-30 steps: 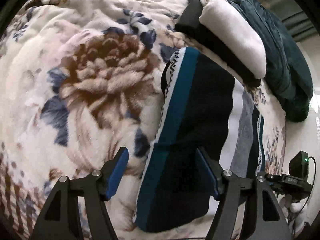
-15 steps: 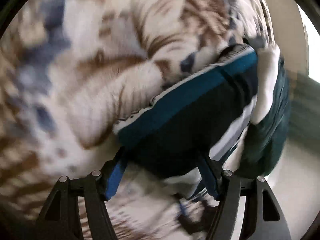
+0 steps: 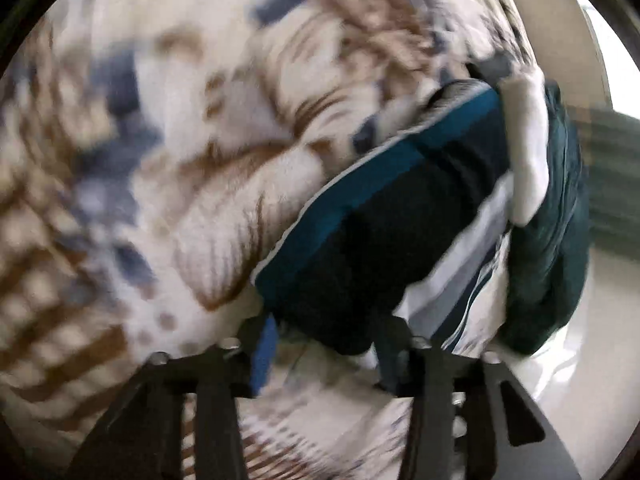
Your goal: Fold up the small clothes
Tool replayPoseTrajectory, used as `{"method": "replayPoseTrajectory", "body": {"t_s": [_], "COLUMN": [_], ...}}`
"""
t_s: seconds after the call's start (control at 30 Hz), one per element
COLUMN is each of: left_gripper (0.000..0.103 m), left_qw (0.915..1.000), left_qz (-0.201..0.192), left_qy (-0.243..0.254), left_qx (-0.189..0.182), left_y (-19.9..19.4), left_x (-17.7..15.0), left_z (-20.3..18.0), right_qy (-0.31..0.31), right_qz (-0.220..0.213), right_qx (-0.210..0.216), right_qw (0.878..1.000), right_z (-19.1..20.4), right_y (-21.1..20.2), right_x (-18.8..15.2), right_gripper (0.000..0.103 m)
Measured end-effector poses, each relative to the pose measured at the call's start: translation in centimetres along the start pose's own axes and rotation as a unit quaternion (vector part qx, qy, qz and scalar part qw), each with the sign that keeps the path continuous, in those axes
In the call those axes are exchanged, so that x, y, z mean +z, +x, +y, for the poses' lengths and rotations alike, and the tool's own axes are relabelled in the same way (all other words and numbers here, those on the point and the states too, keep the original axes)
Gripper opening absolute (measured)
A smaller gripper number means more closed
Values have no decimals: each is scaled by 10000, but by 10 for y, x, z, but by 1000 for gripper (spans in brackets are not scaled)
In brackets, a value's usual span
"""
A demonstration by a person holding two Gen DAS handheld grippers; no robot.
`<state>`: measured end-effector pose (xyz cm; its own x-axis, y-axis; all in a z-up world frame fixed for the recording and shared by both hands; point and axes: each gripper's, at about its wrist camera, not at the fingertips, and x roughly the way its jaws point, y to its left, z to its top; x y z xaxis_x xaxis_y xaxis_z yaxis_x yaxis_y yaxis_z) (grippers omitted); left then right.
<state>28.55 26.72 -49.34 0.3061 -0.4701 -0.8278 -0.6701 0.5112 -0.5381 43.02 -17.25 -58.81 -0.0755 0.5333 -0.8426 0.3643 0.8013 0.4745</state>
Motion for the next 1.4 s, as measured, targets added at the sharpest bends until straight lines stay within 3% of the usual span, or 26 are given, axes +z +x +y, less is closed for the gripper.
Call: {"method": "replayPoseTrajectory", "body": {"t_s": [0.03, 0.1, 0.13, 0.2, 0.27, 0.37, 0.43, 0.47, 0.5, 0.57, 0.67, 0.7, 0.77, 0.8, 0.83, 0.87, 0.93, 0.97, 1.0, 1.03, 1.1, 1.17, 1.23, 1.33, 1.4], "left_gripper": [62, 70, 77, 78, 78, 78, 78, 78, 78, 78, 78, 78, 78, 78, 78, 78, 78, 78, 78, 78, 78, 78, 78, 78, 78], "left_qw": [9993, 9925, 9831, 9666, 9540, 9408, 9333, 9302, 9286, 9309, 9379, 9398, 9433, 9459, 9479, 9505, 9548, 9559, 9571, 9575, 9578, 9596, 9601, 9595, 9596], "left_qz": [-125, -420, -597, -830, -877, -883, -990, -1085, -1154, -1175, -1133, -1109, -1070, -1043, -1034, -1030, -1027, -1038, -1077, -1107, -1117, -1101, -1089, -1086, -1076], "left_qy": [317, 1112, 1685, 2347, 2763, 3108, 3251, 3283, 3293, 3228, 3041, 2992, 2902, 2842, 2790, 2716, 2590, 2555, 2507, 2482, 2448, 2378, 2344, 2357, 2363], "left_qx": [169, 278, 384, 602, 768, 1021, 1162, 1232, 1263, 1241, 1225, 1224, 1204, 1168, 1138, 1106, 1032, 1006, 977, 970, 1013, 1029, 1067, 1100, 1086], "left_y": [-11, -23, -26, -21, -5, 19, 23, 23, 24, 25, 28, 28, 27, 27, 25, 24, 22, 21, 19, 18, 19, 19, 19, 18, 19], "left_x": [2, 6, 13, 28, 47, 74, 82, 87, 90, 93, 89, 87, 83, 82, 81, 81, 83, 84, 86, 88, 92, 95, 97, 97, 96], "left_z": [-13, -46, -72, -107, -135, -156, -161, -162, -163, -163, -154, -151, -145, -141, -139, -136, -131, -130, -129, -129, -127, -124, -122, -122, -122], "right_qy": [-253, -837, -1239, -2050, -2760, -3759, -4424, -4852, -5068, -5514, -5856, -5893, -5965, -5947, -5939, -5692, -4624, -3981, -3567, -3310, -3436, -3743, -4429, -4955, -5608], "right_qz": [-130, -377, -444, -444, -464, -205, 101, 200, 372, 741, 1246, 1302, 1495, 1645, 1653, 1842, 2609, 3048, 3150, 3027, 2600, 2310, 1873, 1787, 1882], "right_qx": [-120, -255, -198, -158, -290, -503, -983, -1312, -1342, -1491, -1538, -1507, -1316, -1222, -1217, -999, -143, 397, 592, 513, 66, -206, -413, -236, -587], "right_qw": [9995, 9954, 9911, 9776, 9596, 9251, 8914, 8643, 8507, 8175, 7860, 7830, 7775, 7774, 7779, 7951, 8473, 8643, 8775, 8923, 9024, 8978, 8758, 8497, 8041], "right_z": [11, 40, 63, 115, 160, 225, 248, 265, 267, 274, 265, 263, 267, 269, 272, 270, 261, 253, 243, 235, 229, 235, 251, 268, 273], "right_y": [-13, -37, -46, -45, -31, 9, 37, 54, 62, 81, 101, 103, 104, 102, 101, 98, 100, 102, 103, 104, 100, 89, 70, 64, 78], "right_x": [3, 10, 20, 46, 71, 108, 126, 133, 135, 140, 140, 141, 142, 141, 142, 149, 174, 187, 200, 212, 227, 228, 215, 193, 171], "right_gripper": [43, 56, 60, 71, 72, 72, 72, 72, 72, 72, 76, 75, 46, 22, 19, 16, 13, 13, 12, 12, 12, 30, 56, 72, 72]}}
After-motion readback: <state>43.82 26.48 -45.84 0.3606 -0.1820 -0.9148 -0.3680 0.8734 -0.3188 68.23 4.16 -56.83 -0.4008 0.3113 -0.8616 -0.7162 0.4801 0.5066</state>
